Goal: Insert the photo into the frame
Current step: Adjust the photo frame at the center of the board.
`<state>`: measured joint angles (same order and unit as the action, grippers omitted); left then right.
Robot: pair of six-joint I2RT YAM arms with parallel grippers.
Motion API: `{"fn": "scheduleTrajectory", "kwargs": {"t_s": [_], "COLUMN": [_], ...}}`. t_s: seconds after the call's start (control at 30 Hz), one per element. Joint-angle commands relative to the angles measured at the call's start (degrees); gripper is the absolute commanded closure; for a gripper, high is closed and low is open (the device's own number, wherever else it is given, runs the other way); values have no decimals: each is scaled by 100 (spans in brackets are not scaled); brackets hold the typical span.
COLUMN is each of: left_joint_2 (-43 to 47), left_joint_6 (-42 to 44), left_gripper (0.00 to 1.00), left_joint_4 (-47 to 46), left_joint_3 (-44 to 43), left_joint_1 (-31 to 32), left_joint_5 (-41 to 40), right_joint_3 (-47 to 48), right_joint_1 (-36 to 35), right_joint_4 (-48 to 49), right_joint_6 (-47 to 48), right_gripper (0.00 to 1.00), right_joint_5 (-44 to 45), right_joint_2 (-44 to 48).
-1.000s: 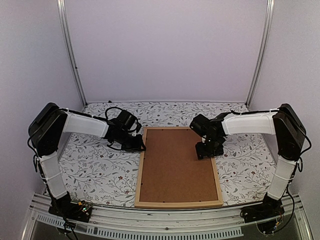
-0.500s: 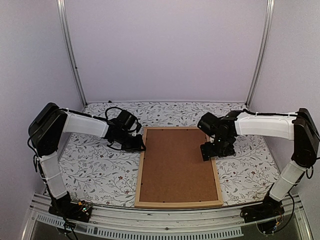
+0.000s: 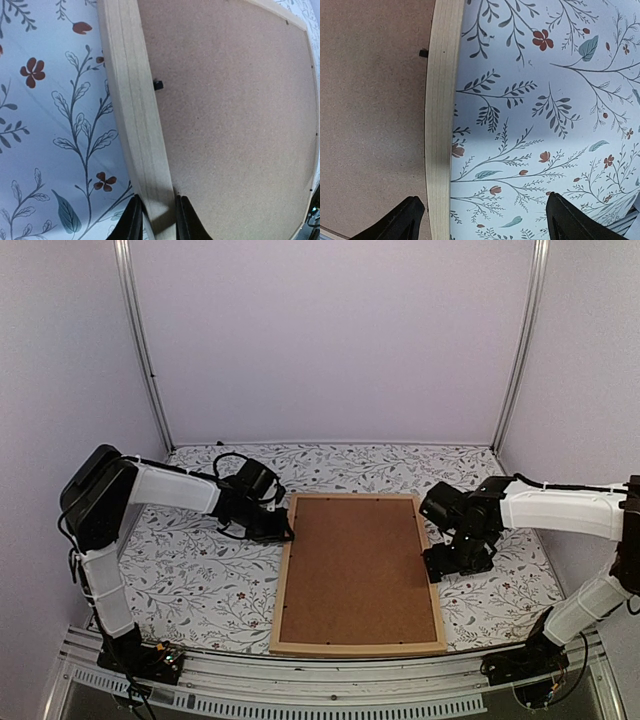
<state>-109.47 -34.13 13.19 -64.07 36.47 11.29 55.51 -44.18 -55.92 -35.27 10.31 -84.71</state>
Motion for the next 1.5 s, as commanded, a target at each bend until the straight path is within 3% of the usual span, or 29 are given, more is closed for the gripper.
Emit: {"fn": "scheduleTrajectory", "kwargs": {"t_s": [0.0, 0.17, 0.4, 0.57, 1.0, 1.2, 1.47], "left_joint_2": [-363, -319, -311, -318, -283, -235, -194], "left_joint_6": [243, 249, 254, 240, 229, 217, 192], "left_gripper": [81, 81, 82, 82, 81, 81, 81], "left_joint_4": [263, 307, 321, 310, 332, 338, 328], "left_joint_3": [36, 42, 79, 71, 85, 123, 107], "left_joint_1": [194, 192, 194, 194, 199, 186, 127], "left_joint_5": [146, 93, 97, 101, 69, 42, 7], "right_joint_3": [-212, -284, -344, -606, -942, -713, -163], "right_joint_1": [24, 30, 195, 471, 763, 955, 1284], "right_joint_4": [141, 753, 1240, 1617, 2106, 2198, 2397], "right_joint_6": [-103, -35, -33, 47, 285, 514, 971], "right_gripper": [11, 14, 40, 52, 69, 80, 84], "right_joint_5": [-229, -530, -800, -1240, -1540, -1441, -1444], "right_joint_2": [152, -64, -364, -157, -290, -456, -1128]}}
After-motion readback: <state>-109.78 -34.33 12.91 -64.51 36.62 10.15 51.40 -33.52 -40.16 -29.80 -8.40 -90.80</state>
